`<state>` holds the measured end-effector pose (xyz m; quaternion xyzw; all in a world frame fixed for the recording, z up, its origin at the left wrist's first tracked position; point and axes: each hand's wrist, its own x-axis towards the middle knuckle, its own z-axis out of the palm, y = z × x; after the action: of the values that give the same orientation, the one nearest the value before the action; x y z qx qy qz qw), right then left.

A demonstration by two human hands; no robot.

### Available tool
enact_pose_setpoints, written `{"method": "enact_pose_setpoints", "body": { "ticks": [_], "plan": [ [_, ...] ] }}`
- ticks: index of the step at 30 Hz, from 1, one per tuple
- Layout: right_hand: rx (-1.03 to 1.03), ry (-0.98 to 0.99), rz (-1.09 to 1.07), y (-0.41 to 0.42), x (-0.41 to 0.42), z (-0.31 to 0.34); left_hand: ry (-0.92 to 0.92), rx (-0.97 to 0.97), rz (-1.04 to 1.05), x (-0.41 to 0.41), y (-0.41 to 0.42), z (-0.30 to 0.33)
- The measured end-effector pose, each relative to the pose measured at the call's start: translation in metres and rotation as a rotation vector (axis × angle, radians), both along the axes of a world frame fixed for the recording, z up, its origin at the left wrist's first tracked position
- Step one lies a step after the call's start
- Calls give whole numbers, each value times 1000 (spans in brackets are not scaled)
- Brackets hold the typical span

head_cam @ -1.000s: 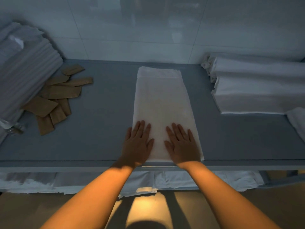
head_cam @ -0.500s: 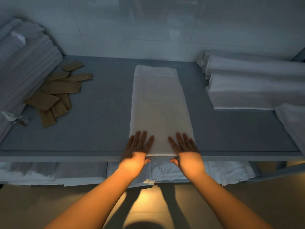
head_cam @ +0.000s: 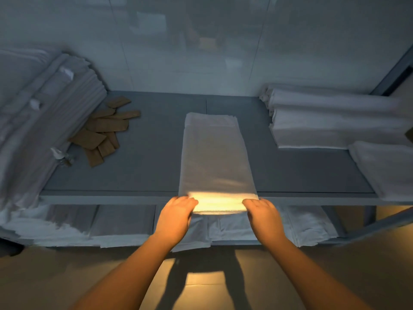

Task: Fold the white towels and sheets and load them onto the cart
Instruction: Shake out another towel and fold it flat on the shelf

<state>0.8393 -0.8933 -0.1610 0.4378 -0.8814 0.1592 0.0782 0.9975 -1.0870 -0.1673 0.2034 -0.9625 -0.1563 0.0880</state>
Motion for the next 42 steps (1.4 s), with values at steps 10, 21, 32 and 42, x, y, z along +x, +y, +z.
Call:
{"method": "enact_pose_setpoints", "body": {
  "ticks": [10, 21, 32, 42],
  "plan": [
    [-465, -407, -222, 25, 40, 65, 463, 429, 277, 48, 15, 75],
    [-702, -485, -245, 12, 47, 103, 634, 467, 315, 48, 7, 113],
    [-757, -614, -281, -51, -29, 95, 614, 456, 448, -32, -52, 113],
    [-564, -631, -260, -113, -106, 44, 496, 371, 385, -89, -113, 64]
  ]
}}
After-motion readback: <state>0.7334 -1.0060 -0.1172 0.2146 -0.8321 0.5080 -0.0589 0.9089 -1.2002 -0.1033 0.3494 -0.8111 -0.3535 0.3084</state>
